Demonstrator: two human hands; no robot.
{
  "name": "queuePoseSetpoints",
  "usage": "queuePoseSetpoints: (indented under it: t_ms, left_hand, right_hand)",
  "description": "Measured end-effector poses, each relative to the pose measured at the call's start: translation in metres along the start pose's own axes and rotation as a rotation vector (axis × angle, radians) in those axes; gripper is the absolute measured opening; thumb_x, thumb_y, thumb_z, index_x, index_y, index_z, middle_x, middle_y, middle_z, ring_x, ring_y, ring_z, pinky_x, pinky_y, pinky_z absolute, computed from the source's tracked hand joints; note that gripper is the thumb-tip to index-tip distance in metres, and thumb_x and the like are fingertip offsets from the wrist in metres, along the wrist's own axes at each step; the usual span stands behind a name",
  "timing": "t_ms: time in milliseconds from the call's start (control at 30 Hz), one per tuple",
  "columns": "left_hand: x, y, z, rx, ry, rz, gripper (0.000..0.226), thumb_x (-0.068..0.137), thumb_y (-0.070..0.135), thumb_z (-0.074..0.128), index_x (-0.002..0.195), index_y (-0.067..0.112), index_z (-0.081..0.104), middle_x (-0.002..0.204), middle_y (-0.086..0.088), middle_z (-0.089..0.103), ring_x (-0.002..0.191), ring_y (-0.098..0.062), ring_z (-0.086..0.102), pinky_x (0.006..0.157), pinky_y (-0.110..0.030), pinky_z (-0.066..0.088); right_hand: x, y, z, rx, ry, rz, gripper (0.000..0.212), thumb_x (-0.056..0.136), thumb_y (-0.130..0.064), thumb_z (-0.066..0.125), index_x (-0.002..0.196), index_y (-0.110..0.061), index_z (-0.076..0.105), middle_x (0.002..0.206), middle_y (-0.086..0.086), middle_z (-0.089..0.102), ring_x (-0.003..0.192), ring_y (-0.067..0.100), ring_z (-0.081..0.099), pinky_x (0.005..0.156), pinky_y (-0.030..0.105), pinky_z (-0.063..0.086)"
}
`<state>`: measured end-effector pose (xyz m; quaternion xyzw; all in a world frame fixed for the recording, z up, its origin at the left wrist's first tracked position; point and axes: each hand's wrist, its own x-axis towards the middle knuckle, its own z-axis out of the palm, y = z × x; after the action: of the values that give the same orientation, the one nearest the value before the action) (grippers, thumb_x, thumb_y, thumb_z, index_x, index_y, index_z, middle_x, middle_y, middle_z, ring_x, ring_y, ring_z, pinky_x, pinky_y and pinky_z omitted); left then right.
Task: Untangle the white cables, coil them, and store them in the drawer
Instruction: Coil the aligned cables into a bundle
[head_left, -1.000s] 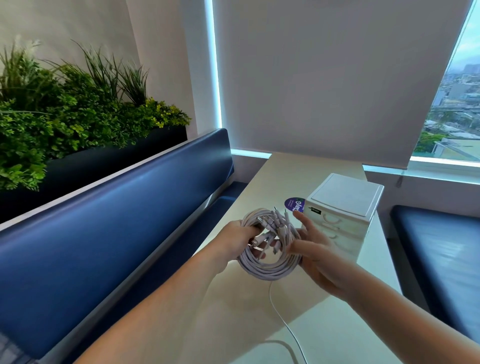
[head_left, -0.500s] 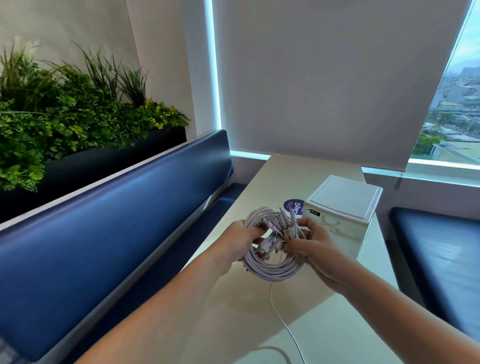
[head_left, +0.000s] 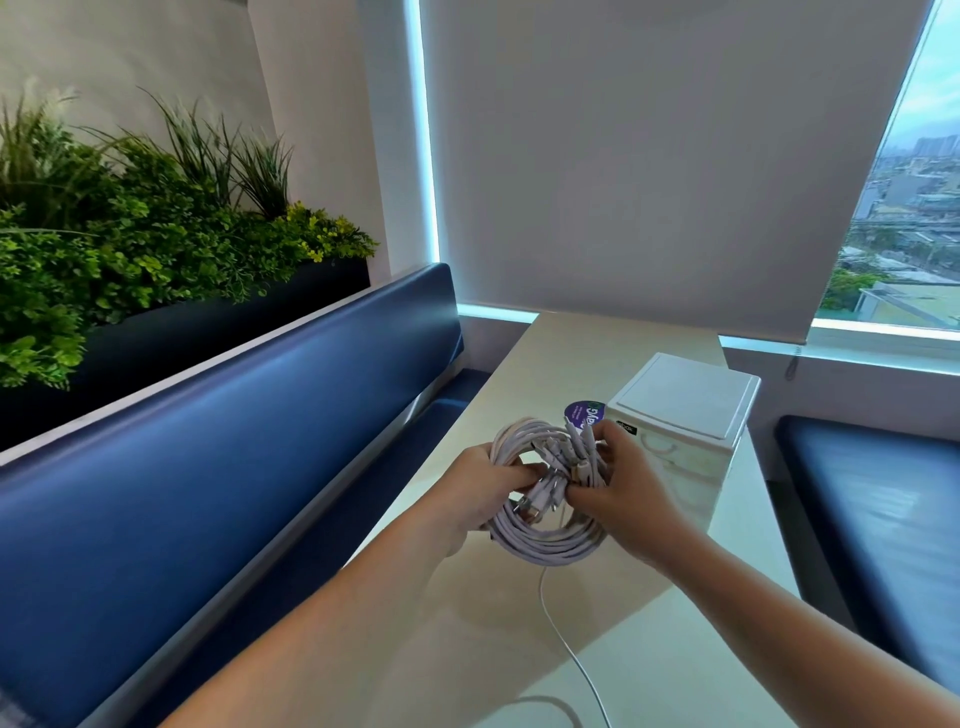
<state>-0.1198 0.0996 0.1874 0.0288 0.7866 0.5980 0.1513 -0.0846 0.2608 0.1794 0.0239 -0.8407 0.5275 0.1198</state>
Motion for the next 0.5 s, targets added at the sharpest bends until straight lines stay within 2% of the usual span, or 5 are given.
queuePoseSetpoints:
  t_ms: [133,200,300,367,500]
  left_hand:
    - [0.002,-0.001,0.000,0.035,-0.001,0.019,0.010,0.088,0.026,0.070,0.094,0.019,0.066,0.079,-0.006,0.068,0.064,-0.018,0.062,0.062,-0.028,0.047]
    - [0.002,-0.001,0.000,0.052,-0.003,0.014,0.009,0.088,0.025,0.070,0.091,0.018,0.064,0.076,-0.006,0.066,0.061,-0.017,0.061,0.060,-0.027,0.047]
    - [0.002,-0.003,-0.001,0.077,-0.011,-0.001,0.008,0.088,0.024,0.068,0.090,0.017,0.063,0.075,-0.005,0.065,0.060,-0.017,0.059,0.060,-0.027,0.046]
    - [0.001,-0.004,0.000,0.075,-0.017,-0.008,0.009,0.089,0.024,0.066,0.093,0.016,0.063,0.078,-0.005,0.068,0.064,-0.017,0.062,0.062,-0.028,0.047]
    - [0.001,-0.001,-0.002,0.073,-0.053,0.000,0.014,0.090,0.021,0.061,0.101,0.014,0.066,0.084,-0.007,0.071,0.071,-0.020,0.066,0.065,-0.028,0.051]
  right_hand:
    - [-0.002,0.001,-0.001,-0.114,0.009,-0.038,0.033,0.063,-0.018,0.070,0.082,-0.024,0.044,0.071,0.010,0.058,0.059,0.027,0.049,0.056,0.044,0.044]
    - [-0.004,0.000,-0.004,-0.293,0.021,-0.086,0.036,0.068,-0.020,0.070,0.090,-0.030,0.044,0.074,-0.001,0.058,0.067,0.020,0.054,0.060,0.041,0.044]
    - [-0.009,-0.008,-0.009,-0.680,0.061,-0.299,0.072,0.069,-0.025,0.075,0.127,-0.033,0.034,0.114,-0.006,0.050,0.103,0.020,0.051,0.081,0.034,0.045]
    - [-0.009,-0.009,-0.011,-0.787,0.117,-0.502,0.085,0.060,-0.022,0.080,0.131,-0.030,0.034,0.126,-0.001,0.039,0.110,0.025,0.046,0.088,0.039,0.047]
    - [-0.005,-0.003,-0.012,-0.970,0.196,-0.865,0.049,0.063,-0.016,0.072,0.106,-0.024,0.051,0.116,0.004,0.041,0.101,0.028,0.043,0.082,0.040,0.042]
